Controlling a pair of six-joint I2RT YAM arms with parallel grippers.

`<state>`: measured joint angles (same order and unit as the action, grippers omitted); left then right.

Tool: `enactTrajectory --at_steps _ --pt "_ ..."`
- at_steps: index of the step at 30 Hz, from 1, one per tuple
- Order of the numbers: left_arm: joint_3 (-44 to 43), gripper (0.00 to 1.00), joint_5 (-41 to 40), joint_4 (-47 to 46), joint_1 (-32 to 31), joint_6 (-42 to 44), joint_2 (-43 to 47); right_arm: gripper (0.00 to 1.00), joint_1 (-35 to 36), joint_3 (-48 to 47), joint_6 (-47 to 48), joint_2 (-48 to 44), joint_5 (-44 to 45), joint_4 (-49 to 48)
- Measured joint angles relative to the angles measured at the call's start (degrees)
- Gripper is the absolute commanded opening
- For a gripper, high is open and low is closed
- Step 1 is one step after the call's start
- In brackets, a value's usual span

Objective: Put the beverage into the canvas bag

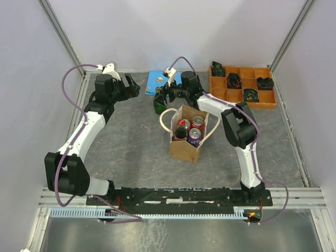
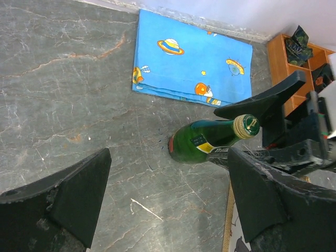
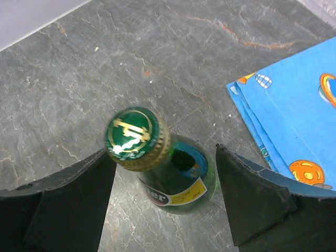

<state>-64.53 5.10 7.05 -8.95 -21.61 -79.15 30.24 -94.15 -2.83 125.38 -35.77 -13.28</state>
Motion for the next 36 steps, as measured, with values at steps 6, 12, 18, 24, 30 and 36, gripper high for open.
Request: enactTrajectory --at_steps 6,12,18,24,30,36 --pt "0.0 0.97 0.02 -0.07 0.0 0.0 -0.44 0.77 0.0 0.0 -1.86 3.17 0.26 -2.27" --pt "-0.02 0.97 0.39 -0.15 0.0 0.0 -1.05 0.77 0.0 0.0 -3.54 3.5 0.83 -5.44" --pt "-0.02 0.97 1.2 -0.35 0.0 0.0 -1.05 0.73 0.0 0.0 -5.33 3.5 1.09 -7.3" --pt "-0.02 0.96 1.53 -0.35 0.0 0.0 -1.05 0.46 0.02 0.0 -6.71 3.82 1.33 -9.16" --pt "-0.02 0.96 1.97 -0.37 0.11 0.0 -1.05 0.07 -0.17 -0.02 -7.96 3.91 1.44 -9.81" --pt "-0.02 0.96 2.6 -0.39 0.15 -0.02 -1.07 0.0 -0.31 -0.2 -8.94 3.93 1.33 -9.66"
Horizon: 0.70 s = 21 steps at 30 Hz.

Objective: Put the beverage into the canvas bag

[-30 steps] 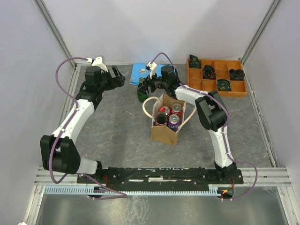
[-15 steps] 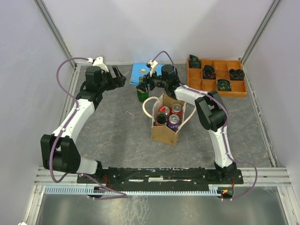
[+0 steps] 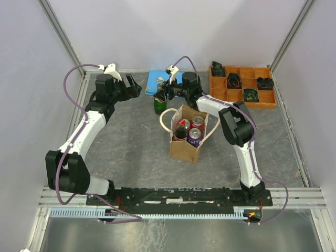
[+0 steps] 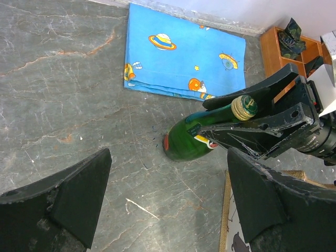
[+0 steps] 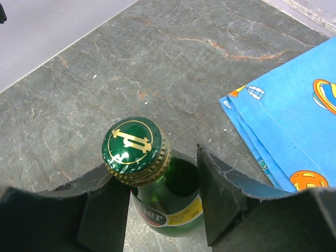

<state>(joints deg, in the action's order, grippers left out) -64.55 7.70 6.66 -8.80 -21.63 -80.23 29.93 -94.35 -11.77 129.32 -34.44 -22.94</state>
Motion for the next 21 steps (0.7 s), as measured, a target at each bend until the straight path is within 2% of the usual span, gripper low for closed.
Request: enactTrajectory --at_steps 11,21 --pt "0.0 0.96 0.42 -0.44 0.0 0.02 0.0 0.0 -0.04 0.0 -1.51 -0.15 0.37 0.31" --pt "0.0 0.97 0.59 -0.79 0.0 0.02 -0.07 0.0 -0.04 -1.07 -0.13 -1.53 3.06 5.62"
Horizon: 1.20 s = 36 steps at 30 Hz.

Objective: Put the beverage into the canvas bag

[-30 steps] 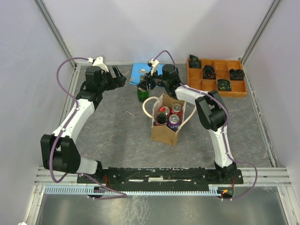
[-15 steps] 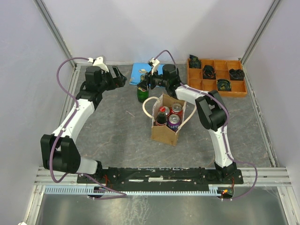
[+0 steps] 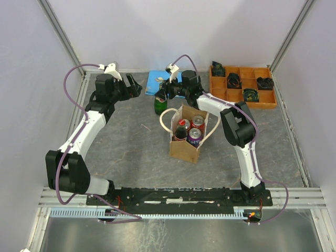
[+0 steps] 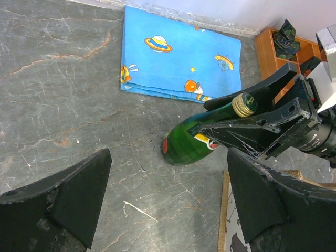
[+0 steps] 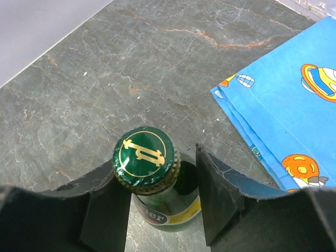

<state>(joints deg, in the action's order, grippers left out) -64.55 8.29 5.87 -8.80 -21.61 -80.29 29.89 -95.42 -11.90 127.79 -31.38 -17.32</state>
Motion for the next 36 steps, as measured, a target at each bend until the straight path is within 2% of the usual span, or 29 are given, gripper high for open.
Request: enactTrajectory --at_steps 36 --pt "0.0 0.97 1.42 -0.04 -0.07 -0.02 -0.35 0.0 -0.28 1.55 3.13 -5.7 3.26 5.99"
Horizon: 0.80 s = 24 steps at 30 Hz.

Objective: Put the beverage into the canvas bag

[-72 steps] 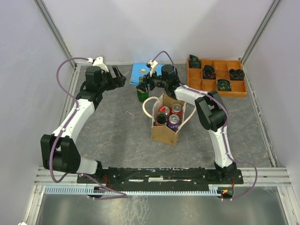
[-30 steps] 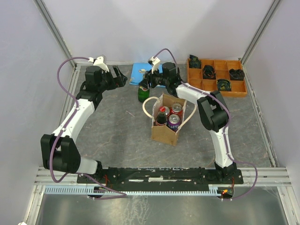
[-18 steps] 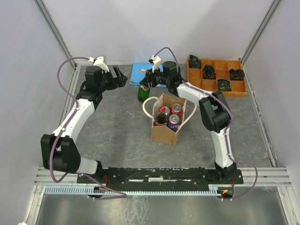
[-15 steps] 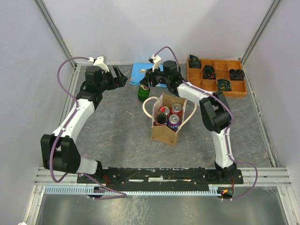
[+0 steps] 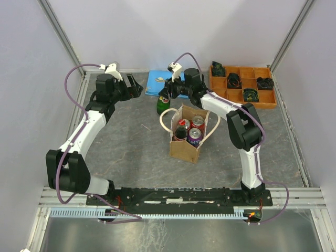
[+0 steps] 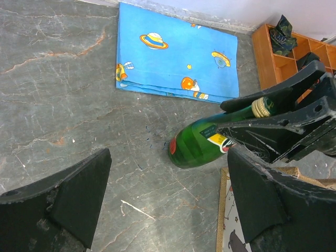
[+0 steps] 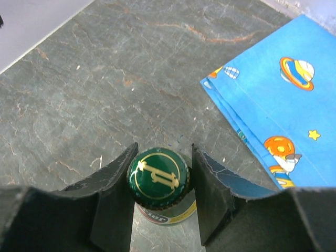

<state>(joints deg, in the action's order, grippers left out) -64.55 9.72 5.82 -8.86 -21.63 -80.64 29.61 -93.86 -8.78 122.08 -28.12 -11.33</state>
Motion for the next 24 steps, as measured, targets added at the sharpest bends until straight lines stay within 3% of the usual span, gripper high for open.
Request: enactTrajectory --at_steps 11,24 --pt "0.02 0.97 0.98 -0.04 0.0 -0.04 0.0 0.0 -0.04 5.42 0.7 -3.54 1.16 1.22" --pt "0.02 0.97 1.14 -0.22 -0.26 -1.07 0.0 0.0 0.04 5.75 8.02 -7.41 3.58 8.83"
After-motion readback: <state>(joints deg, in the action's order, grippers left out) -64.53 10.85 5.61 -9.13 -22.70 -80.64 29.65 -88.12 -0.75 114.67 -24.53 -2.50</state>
